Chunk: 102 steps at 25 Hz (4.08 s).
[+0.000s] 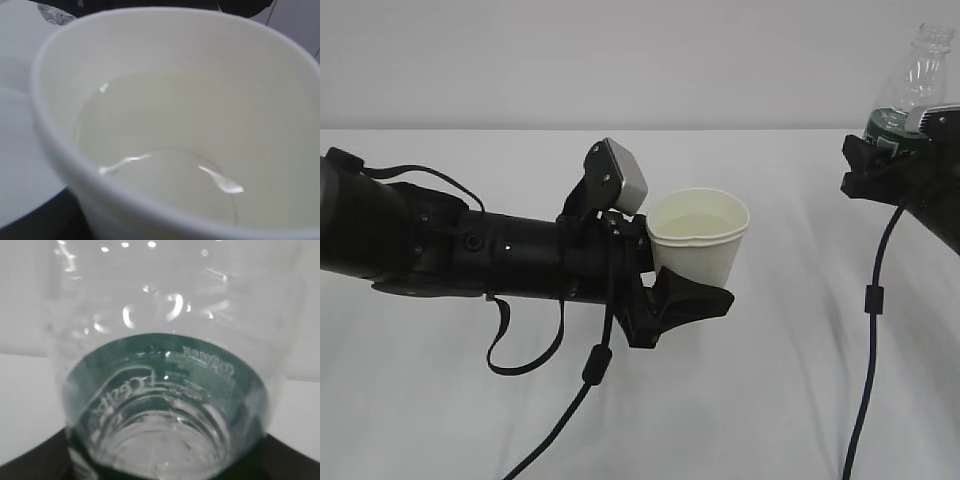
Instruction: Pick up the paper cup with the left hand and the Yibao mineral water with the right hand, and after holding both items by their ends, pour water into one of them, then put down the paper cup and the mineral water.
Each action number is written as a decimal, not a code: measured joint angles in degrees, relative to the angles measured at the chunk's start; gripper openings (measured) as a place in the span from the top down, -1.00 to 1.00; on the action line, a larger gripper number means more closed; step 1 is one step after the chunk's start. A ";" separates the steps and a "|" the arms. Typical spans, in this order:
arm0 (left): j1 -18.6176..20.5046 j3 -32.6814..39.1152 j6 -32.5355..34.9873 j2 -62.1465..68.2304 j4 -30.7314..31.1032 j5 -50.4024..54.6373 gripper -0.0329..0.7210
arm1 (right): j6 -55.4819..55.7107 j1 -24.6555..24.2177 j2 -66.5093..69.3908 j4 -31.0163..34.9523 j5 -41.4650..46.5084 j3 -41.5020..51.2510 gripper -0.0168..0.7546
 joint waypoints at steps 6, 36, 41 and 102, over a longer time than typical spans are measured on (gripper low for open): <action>0.00 0.00 0.00 0.00 -0.51 0.00 -0.30 | 0.00 0.00 2.80 -0.07 -0.52 -2.57 -0.17; 0.00 0.00 0.00 0.00 -1.29 0.00 -0.30 | 0.00 0.00 15.90 -2.05 1.37 -13.29 -0.17; 0.00 0.00 0.00 0.00 -1.29 0.00 -0.30 | 0.00 0.00 17.48 -2.64 2.24 -14.99 -0.17; 0.00 0.00 0.00 0.00 -1.32 0.50 -0.30 | 1.43 -0.09 24.49 -5.91 -4.50 -16.67 -0.54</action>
